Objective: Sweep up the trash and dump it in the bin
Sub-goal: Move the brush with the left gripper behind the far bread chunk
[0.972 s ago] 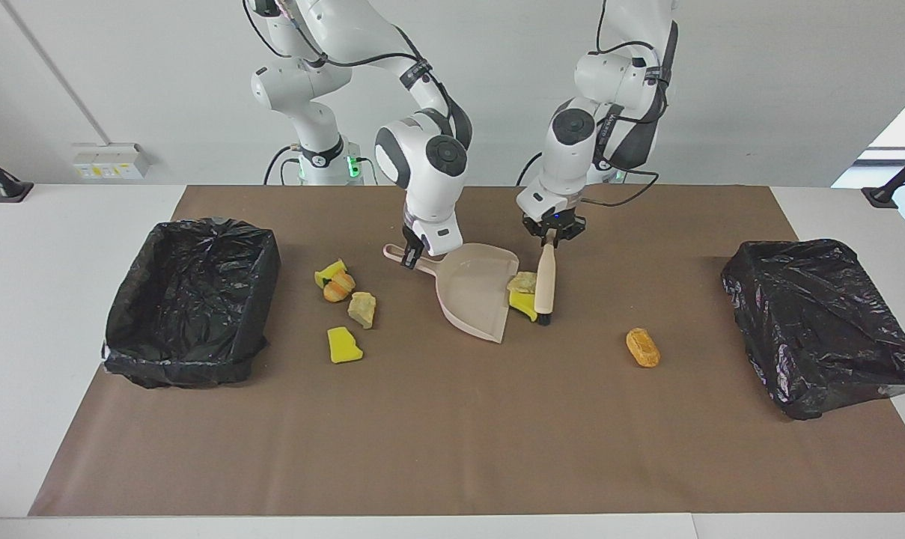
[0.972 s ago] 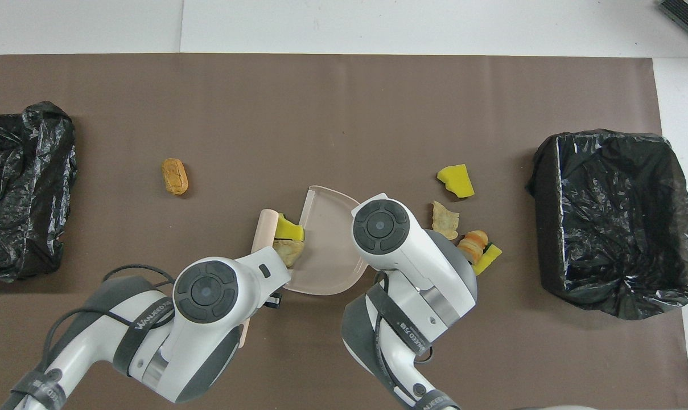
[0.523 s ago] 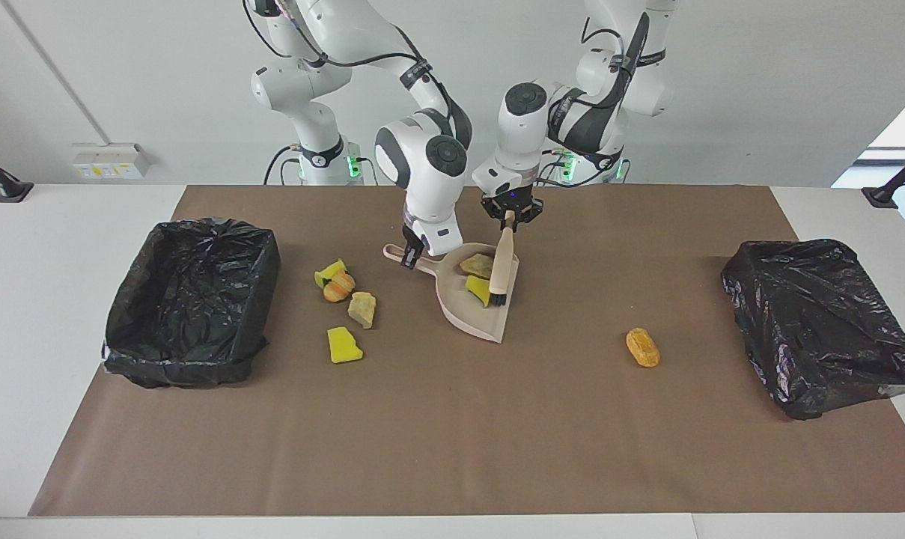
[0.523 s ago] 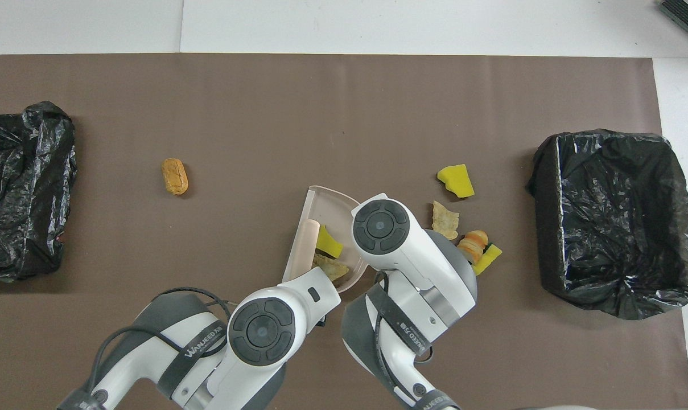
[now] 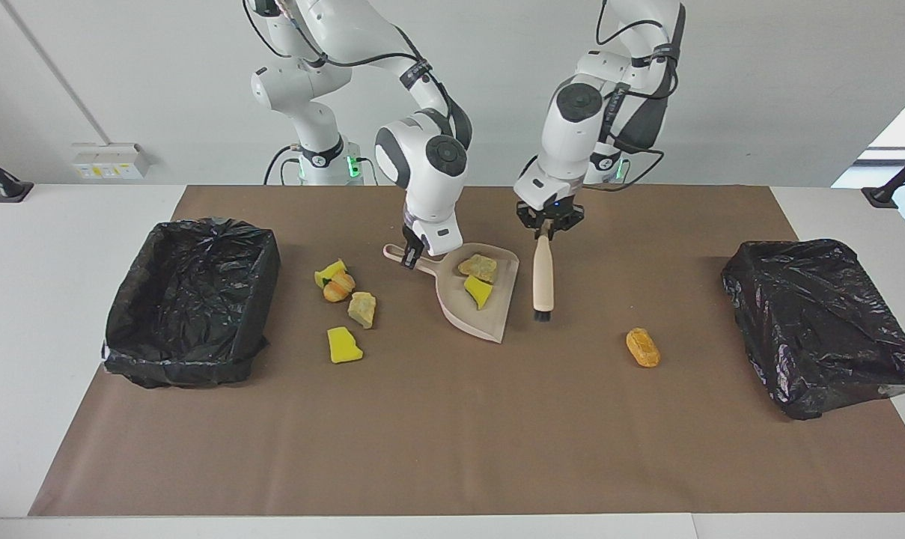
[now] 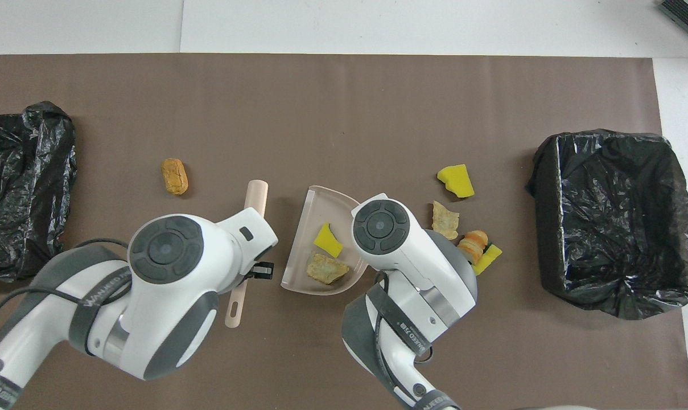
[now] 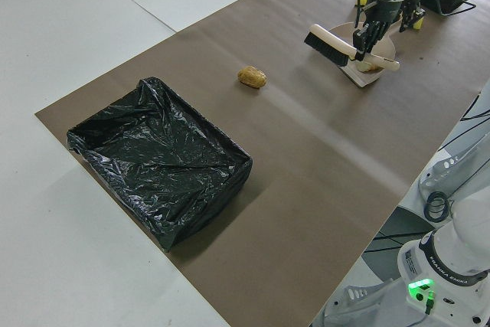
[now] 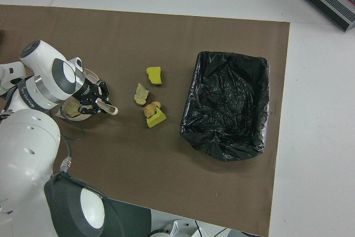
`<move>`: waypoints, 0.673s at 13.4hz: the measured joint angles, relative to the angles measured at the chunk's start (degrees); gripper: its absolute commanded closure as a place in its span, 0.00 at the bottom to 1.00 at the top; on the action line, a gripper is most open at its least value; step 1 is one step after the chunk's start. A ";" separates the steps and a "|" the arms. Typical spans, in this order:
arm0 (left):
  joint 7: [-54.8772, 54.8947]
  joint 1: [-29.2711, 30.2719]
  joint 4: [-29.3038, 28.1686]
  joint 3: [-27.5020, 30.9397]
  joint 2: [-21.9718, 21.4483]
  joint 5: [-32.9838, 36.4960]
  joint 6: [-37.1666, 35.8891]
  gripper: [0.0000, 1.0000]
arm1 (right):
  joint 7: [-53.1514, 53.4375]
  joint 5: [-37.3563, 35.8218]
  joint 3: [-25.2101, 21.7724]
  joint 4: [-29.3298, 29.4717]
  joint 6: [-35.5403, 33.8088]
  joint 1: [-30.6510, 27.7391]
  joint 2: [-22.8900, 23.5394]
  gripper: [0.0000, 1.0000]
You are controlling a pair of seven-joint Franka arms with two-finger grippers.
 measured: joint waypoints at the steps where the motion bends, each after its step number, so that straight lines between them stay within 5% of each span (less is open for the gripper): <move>1: 3.31 3.45 1.31 0.14 0.39 -0.02 -0.46 1.00 | 0.00 0.00 0.00 0.00 0.00 0.00 0.00 1.00; 6: 21.93 20.05 11.41 0.33 8.79 0.08 -0.49 1.00 | 0.00 0.00 0.00 0.00 0.00 0.00 0.00 1.00; 9: 26.04 23.79 16.47 0.29 13.75 2.47 -0.36 1.00 | 0.00 0.04 0.00 -0.05 0.00 -0.06 0.00 1.00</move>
